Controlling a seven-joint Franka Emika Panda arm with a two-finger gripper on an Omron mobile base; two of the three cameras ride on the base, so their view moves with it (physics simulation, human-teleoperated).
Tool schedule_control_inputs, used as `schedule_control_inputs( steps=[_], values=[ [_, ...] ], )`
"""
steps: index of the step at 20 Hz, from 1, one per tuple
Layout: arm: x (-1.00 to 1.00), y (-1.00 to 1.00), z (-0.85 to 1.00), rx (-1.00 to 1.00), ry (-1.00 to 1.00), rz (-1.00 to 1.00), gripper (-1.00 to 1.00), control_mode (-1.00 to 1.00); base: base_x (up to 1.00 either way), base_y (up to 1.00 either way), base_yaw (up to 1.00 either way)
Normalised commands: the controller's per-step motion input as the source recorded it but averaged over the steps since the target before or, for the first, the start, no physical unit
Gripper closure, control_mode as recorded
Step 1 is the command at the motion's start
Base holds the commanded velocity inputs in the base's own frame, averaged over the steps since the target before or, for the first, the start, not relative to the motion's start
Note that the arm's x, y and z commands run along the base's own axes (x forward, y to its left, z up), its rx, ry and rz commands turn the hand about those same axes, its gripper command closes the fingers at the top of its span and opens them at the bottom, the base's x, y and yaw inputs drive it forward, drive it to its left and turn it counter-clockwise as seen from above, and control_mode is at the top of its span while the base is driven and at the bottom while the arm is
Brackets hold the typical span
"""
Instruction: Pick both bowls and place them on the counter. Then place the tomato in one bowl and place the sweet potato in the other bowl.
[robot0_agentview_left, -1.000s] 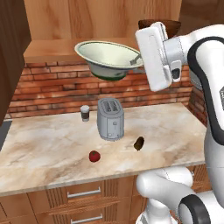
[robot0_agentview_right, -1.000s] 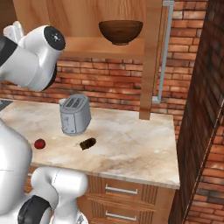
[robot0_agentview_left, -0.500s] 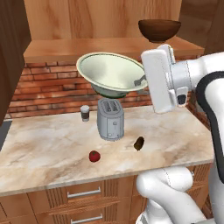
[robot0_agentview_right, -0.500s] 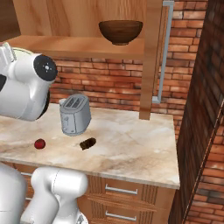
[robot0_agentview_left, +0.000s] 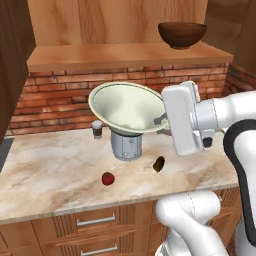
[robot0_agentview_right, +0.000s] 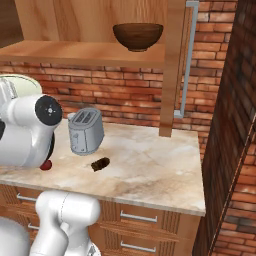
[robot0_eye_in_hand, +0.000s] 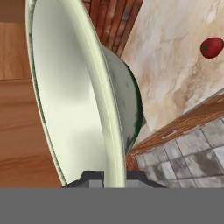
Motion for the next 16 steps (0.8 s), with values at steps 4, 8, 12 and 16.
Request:
schedule_control_inputs(
  steps=[4,8,12,16],
  values=[
    [0.04,0.18,-0.7,0.0,0.02,0.0,1.0,-1.0,0.0,0.0,0.0],
    [0.29,0.3,-0.58,0.0,0.01,0.0,1.0,-1.0,0.0,0.0,0.0],
    [0.42,0.39,-0.46,-0.02,0.01,0.0,1.0,-1.0,0.0,0.0,0.0],
    [0.38,0.45,-0.49,-0.01,0.0,0.0,1.0,-1.0,0.0,0.0,0.0]
  ],
)
